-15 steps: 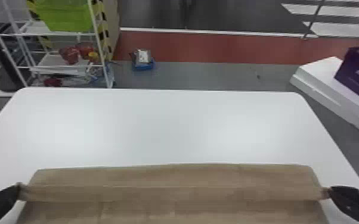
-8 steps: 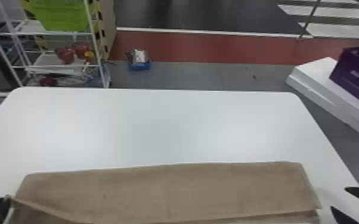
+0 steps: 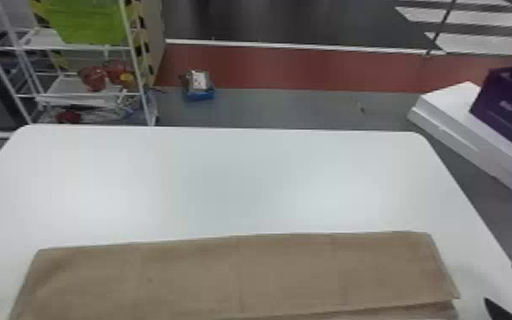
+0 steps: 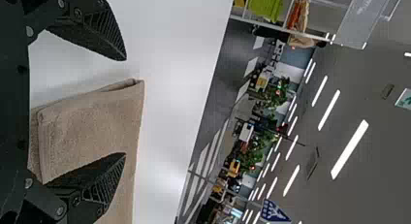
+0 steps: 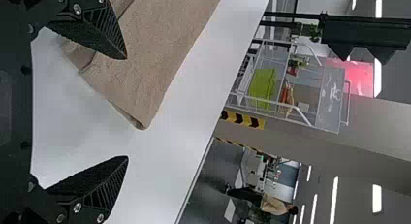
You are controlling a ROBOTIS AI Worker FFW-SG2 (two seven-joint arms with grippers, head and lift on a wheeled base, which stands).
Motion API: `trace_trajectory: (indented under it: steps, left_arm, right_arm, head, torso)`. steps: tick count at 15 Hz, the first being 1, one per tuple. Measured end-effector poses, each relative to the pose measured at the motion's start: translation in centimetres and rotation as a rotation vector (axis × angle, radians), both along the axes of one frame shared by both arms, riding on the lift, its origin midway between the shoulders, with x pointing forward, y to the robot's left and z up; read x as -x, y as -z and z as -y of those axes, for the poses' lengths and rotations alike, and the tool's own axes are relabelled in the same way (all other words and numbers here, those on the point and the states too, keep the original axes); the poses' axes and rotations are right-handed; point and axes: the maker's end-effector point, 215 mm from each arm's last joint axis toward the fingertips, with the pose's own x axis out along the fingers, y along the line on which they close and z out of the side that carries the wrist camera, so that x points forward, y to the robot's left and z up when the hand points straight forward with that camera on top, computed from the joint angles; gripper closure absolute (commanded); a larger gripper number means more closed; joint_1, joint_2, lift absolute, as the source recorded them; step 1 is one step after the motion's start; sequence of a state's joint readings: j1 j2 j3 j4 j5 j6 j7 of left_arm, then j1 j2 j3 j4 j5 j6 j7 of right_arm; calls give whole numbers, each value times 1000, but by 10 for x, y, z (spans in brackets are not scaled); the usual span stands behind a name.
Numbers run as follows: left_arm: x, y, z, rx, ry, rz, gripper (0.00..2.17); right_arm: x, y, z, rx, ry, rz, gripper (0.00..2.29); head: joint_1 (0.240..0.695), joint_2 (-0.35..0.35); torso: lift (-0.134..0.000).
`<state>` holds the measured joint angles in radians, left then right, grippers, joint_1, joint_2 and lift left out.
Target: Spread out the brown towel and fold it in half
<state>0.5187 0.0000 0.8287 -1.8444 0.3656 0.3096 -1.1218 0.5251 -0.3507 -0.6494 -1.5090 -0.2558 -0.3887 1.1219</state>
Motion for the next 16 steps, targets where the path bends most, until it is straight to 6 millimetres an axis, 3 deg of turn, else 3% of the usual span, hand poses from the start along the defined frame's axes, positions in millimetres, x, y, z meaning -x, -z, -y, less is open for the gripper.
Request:
trace_trajectory:
  steps: [2,5,10,13,16]
  left_arm:
    - [3,-11,-12,21,-27,-18,22]
    - [3,-14,-8,54,-33,-99,22]
    - [7,18,-1,92,-87,-254,22]
    - [13,34,4,136,-111,-355,22]
    - [13,41,7,130,-114,-396,22]
  right_arm:
    - [-2,0,0,-16,6,-1,154]
    - [-8,-3,-3,-58,41,-3,164]
    - [-10,-7,3,-139,110,-57,218]
    - [-4,5,15,-201,161,-133,377]
    - [4,16,27,-263,209,-200,377]
  head:
    - [695,-20]
    - [695,-22]
    - [695,-45]
    - [695,-68]
    - [695,-110]
  torso:
    - [-123]
    - [-123]
    - [-123]
    - [-123]
    - [-123]
